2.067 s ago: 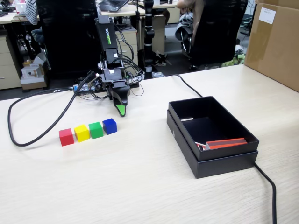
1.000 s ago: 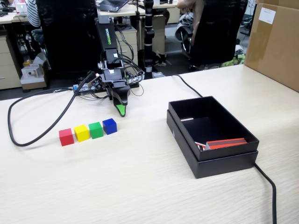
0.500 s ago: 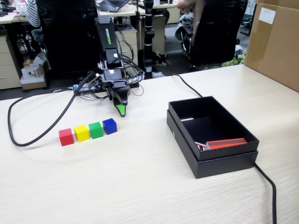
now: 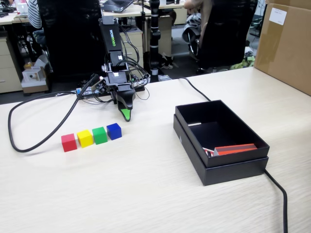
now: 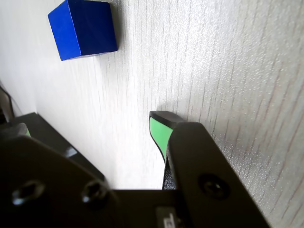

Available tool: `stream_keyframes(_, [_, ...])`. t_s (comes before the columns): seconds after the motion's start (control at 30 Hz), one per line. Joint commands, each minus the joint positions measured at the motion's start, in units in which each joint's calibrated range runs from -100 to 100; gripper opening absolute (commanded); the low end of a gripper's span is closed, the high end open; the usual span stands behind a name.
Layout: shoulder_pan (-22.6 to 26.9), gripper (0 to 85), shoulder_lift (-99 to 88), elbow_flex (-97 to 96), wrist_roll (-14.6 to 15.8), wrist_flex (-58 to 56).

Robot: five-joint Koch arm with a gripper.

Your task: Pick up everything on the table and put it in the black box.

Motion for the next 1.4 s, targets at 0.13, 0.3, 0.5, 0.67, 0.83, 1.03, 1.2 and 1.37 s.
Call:
stream_keyframes(0.13, [0.0, 49.1, 0.0, -2.1, -0.4, -1.9])
stream_keyframes(0.3, [0.0, 49.1, 0.0, -2.0, -0.4, -1.9])
stream_keyframes(0.5, [0.0, 49.1, 0.0, -2.1, -0.4, -1.9])
stream_keyframes(0.67, [0.1, 49.1, 0.0, -2.0, -0.3, -1.9])
stream_keyframes(0.83, [-1.5, 49.6, 0.0, 5.9, -1.5, -8.9])
stream_keyframes(1.03, [-4.2, 49.6, 1.8, 29.0, -1.7, -31.8])
stream_keyframes(1.2, [-5.1, 49.6, 5.3, 44.7, -2.2, -47.3])
stream_keyframes(1.37, [-10.4, 48.9, 12.7, 54.1, -7.5, -52.7])
